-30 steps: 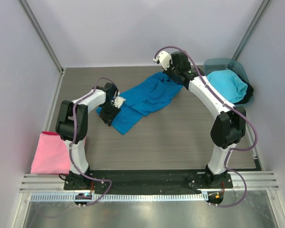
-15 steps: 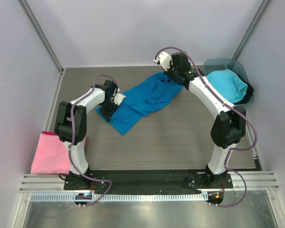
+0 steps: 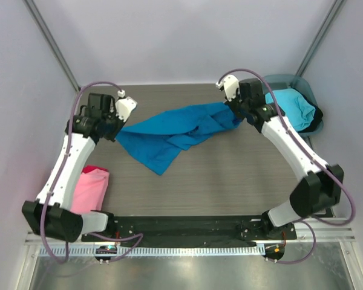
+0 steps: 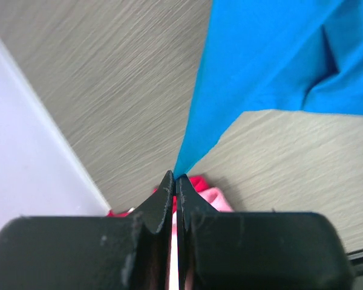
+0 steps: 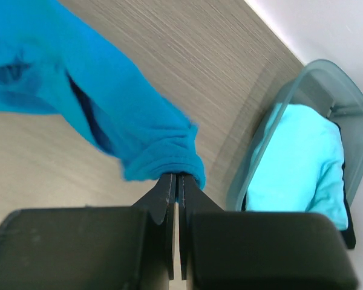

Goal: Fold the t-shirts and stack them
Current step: Flatten the tshirt out

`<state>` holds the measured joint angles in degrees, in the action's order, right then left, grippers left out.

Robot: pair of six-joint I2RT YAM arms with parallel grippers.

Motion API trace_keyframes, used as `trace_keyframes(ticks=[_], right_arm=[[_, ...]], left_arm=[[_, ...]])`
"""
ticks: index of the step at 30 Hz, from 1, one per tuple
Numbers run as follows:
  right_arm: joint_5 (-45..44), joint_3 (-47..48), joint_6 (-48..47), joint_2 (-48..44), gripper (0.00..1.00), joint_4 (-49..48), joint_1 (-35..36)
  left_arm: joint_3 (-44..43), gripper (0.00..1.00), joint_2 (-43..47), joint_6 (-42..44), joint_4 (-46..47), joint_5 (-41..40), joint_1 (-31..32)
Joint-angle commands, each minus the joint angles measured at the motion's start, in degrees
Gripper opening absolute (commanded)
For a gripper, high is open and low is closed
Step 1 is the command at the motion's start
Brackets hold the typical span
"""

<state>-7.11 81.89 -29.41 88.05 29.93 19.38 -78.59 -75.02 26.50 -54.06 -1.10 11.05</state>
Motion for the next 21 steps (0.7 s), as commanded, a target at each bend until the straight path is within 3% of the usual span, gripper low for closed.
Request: trace_keyframes(ticks=[1, 6, 13, 18, 21], right_arm=[[1.93, -3.92, 4.97, -11.39, 0.01, 0.12, 0.31], [0.62, -9.11, 4.8, -15.9, 0.01, -3.73, 0.31], [0.08, -3.67, 2.78, -3.43, 0.01, -10.94, -2.32], [-0.36, 2.03, 3.3, 11.51, 0.01, -13.76, -5.92], [-4.29, 7.3, 5.32, 19.49, 0.19, -13.5, -6.72]], left_arm=[[1.94, 0.0, 4.79, 3.82, -1.58, -3.11, -0.76], [3.62, 0.0, 7.36, 4.96, 7.55, -5.05, -3.31], [-7.45, 0.0, -10.65, 1.01, 12.48, -2.07, -8.76], [-15.96, 0.0, -22.51, -0.22, 15.74, -0.74, -8.68], [-20.01, 0.0, -30.78, -2.23, 15.57, -1.36, -8.68]])
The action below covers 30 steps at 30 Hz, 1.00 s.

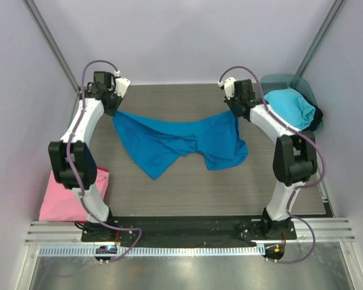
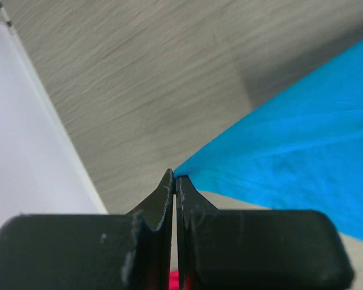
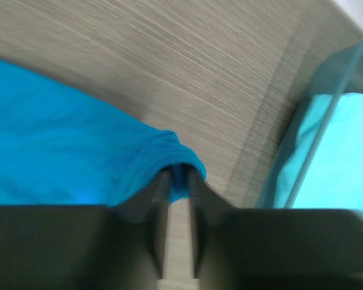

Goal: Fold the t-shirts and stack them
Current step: Flatten the tshirt out

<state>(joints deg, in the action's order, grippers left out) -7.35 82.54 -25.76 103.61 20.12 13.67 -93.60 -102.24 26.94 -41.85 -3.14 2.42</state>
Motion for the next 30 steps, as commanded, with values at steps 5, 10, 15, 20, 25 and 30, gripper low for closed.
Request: trace_keyframes(ticks=[5, 10, 15, 20, 25, 30], right_arm=[[-4.08, 7.11, 3.17, -1.2, 0.42, -3.07, -2.24], [21.77, -0.53, -3.28, -13.23, 0.44, 15.05, -3.83], [29.93, -9.15, -9.04, -15.29, 0.39, 26.09, -3.83], [35.83, -8.1, -9.83, -8.89, 0.35, 35.15, -3.83], [34.17, -6.52, -12.21, -4.48, 0.4, 38.15, -3.91], [32.84, -5.2, -12.82, -1.76, 0.43, 38.85, -3.83]], left_arm=[[-7.56, 0.0, -5.79, -4.61, 2.82, 1.64, 0.83], [-3.79, 0.0, -1.92, -5.49, 2.82, 1.47, 3.56], [0.96, 0.0, 1.42, -5.23, 2.73, 0.59, 6.19], [1.58, 0.0, 2.22, -5.14, 2.21, 0.41, 6.99], [1.23, 0.0, 2.04, -5.23, 1.94, -0.11, 7.34], [1.49, 0.0, 2.04, -4.97, 1.77, -0.47, 7.6]])
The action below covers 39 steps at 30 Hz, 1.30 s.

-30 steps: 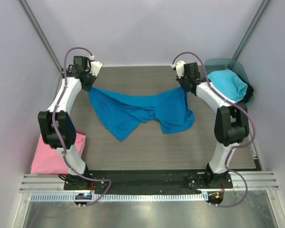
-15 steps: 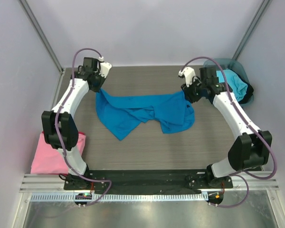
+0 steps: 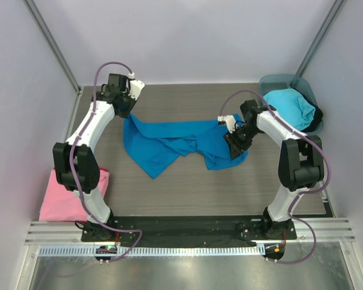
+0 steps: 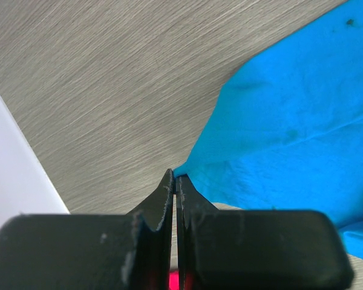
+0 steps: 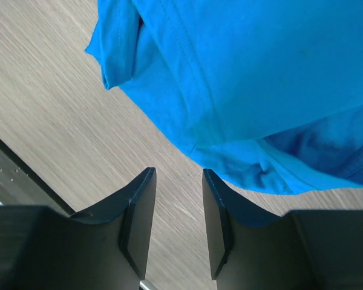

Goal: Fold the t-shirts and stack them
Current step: Flatten the tshirt out

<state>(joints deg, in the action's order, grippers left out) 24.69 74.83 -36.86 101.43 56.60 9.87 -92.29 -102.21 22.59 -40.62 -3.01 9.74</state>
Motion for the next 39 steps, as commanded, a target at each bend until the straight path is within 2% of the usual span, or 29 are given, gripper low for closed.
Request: trace_keyframes(ticks=[1, 11, 20, 28, 29, 34, 36, 39], right_arm=[[0.8, 2.78, -1.72, 0.79, 0.43, 2.81, -0.02], [-0.69, 2.69, -0.14, 4.91, 0.49, -0.08, -0.02], [-1.04, 6.91, 1.35, 9.22, 0.49, -1.67, -0.11], [-1.13, 6.47, 1.97, 10.02, 0.49, -2.19, -0.02], [-1.22, 6.04, 1.97, 10.02, 0.48, -2.19, -0.11], [-1.57, 5.68, 2.58, 9.76, 0.23, -2.54, -0.03], [-1.92, 5.68, 3.11, 9.32, 0.18, -2.98, -0.02], [-2.36, 5.68, 3.55, 8.88, 0.15, -3.86, -0.11]], left_arm=[[0.18, 0.0, 1.93, -0.7, 0.63, -0.69, 0.37], [-0.08, 0.0, 1.58, -0.62, 0.54, -1.3, 0.72], [-0.79, 0.0, 1.14, -0.53, 0.37, -1.83, 0.98], [-0.08, 0.01, 1.49, -0.18, 0.45, -2.36, 1.16], [0.0, 0.0, 1.49, -0.18, 0.46, -2.36, 1.16], [-0.17, 0.0, 1.14, -0.44, 0.54, -2.01, 1.16], [-0.26, 0.0, 1.23, -0.53, 0.72, -1.92, 1.16], [-0.26, 0.0, 1.14, -0.7, 0.81, -1.83, 1.16]])
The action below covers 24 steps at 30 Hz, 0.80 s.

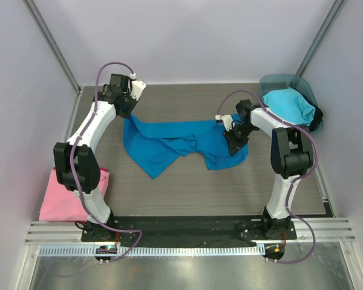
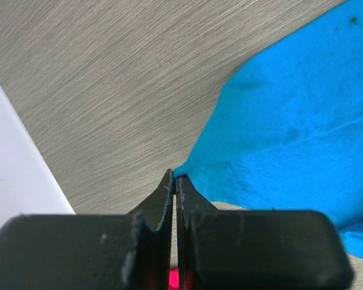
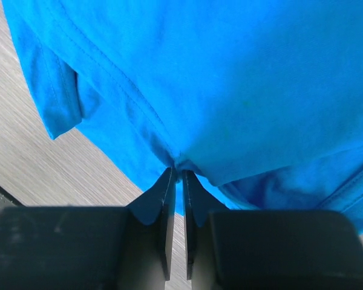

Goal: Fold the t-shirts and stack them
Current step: Flatten the tshirt out

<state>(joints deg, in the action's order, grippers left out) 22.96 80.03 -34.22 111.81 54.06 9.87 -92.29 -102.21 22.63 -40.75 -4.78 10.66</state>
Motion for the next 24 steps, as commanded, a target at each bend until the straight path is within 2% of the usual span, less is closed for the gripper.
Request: trace_keyframes(ticks=[1, 2, 4, 6, 15, 19, 24], right_arm=[[-0.64, 0.48, 1.08, -1.51, 0.14, -1.33, -0.03], [-0.64, 0.48, 1.17, -1.59, 0.12, -1.33, -0.02], [-0.37, 0.04, 1.08, -1.94, 0.01, -1.5, -0.02], [0.06, -0.05, 1.17, -2.73, 0.01, -1.68, -0.02], [-2.39, 5.22, 2.05, -17.32, 0.01, -7.38, -0.02], [-3.18, 5.58, 2.84, -17.24, 0.01, -8.8, -0.03], [-3.27, 5.92, 5.12, -11.71, 0.01, -12.83, 0.06]], left_arm=[[-0.26, 0.0, 1.14, -0.66, 0.94, 0.03, 0.24], [-0.17, 0.0, 1.14, -0.66, 0.94, 0.03, 0.24], [-0.08, 0.0, 1.14, -0.57, 0.94, -0.06, 0.24], [0.0, 0.0, 1.4, -0.57, 1.02, -0.15, 0.24], [0.09, 0.0, 3.16, 0.66, 1.03, -1.47, 0.24], [-0.61, 0.0, 2.28, -0.22, 1.11, -0.85, 0.24], [-1.93, 0.0, 1.67, -0.31, 1.11, -0.76, 0.33]])
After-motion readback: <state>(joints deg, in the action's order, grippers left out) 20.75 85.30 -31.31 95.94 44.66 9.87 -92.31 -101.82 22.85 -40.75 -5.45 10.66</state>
